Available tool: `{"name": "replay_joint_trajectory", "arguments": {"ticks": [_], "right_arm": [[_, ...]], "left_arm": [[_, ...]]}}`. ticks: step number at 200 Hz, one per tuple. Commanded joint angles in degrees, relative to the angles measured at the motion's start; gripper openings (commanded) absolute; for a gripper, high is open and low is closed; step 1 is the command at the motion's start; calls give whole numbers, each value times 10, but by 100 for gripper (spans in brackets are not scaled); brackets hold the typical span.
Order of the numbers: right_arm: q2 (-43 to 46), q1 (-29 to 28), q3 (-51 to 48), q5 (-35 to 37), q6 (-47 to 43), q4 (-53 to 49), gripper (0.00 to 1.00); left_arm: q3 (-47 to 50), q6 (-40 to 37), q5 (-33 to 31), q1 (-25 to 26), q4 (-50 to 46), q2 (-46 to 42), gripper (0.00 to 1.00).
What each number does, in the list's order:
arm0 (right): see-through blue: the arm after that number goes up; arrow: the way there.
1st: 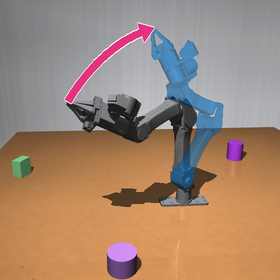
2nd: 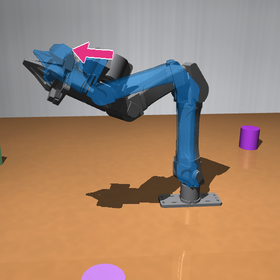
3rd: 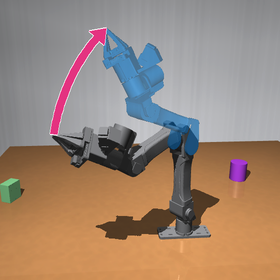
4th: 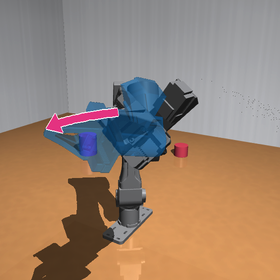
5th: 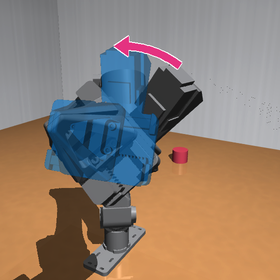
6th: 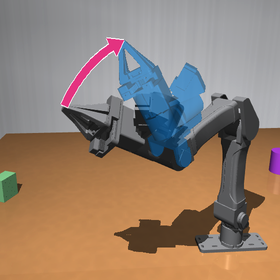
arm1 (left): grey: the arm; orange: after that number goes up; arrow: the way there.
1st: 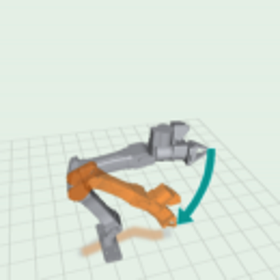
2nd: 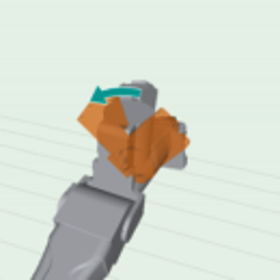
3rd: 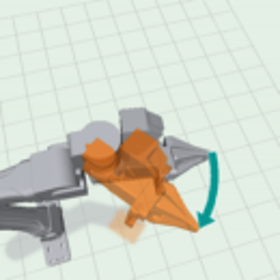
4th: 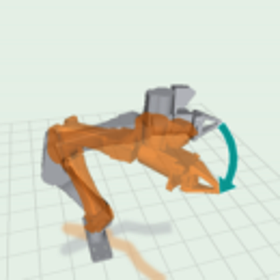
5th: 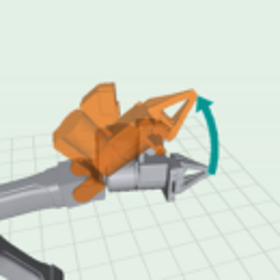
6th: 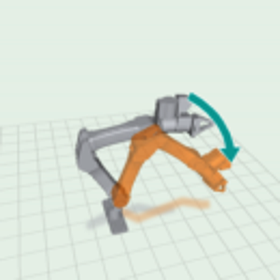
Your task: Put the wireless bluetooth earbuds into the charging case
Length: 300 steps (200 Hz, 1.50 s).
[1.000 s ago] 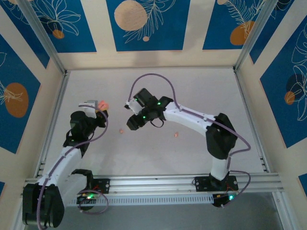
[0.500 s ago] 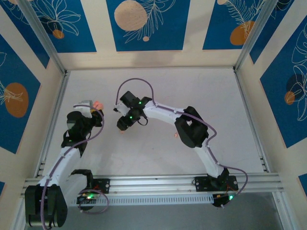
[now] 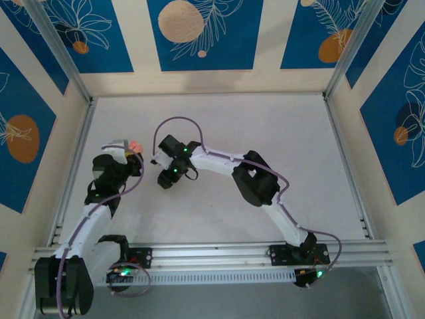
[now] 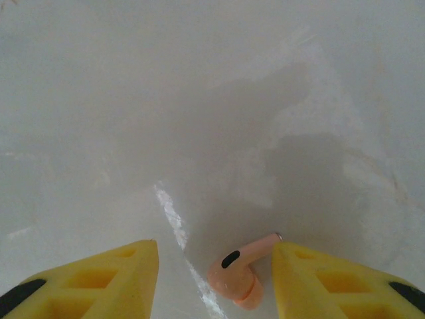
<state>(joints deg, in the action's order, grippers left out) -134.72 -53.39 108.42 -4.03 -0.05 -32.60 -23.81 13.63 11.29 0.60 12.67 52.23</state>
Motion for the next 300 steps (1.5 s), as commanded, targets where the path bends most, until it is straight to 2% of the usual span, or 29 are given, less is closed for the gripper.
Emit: {"name": "replay_joint_trajectory", "arguments": {"ticks": [1,43,77,124,150,241,253,279,300], "right_arm": [[-13,-3,18,15,-16,-1,48],[-20,-3,11,36,-25,1,44],[-14,-4,-3,49,-34,-1,36],[46,-2,-79,69,-36,18,27],[90,3,-136,76,-25,26,26],[259,58,-364,89,57,24,26],[274,64,-376,82,70,13,29],[305,74,-382,46,89,-7,43],[330,86,-368,22,97,-20,45]], "left_arm": [[1,4,1,-9,5,-7,22],[0,0,-1,-9,-4,-11,22],[-2,-6,-4,-9,-14,-15,22],[-3,-12,-5,-9,-26,-21,22],[-4,-17,0,-9,-31,-18,22],[-10,-19,24,-9,-28,0,21],[-10,-19,26,-8,-26,2,21],[-11,-18,30,-8,-25,4,21],[-11,-17,33,-8,-25,4,21]]}}
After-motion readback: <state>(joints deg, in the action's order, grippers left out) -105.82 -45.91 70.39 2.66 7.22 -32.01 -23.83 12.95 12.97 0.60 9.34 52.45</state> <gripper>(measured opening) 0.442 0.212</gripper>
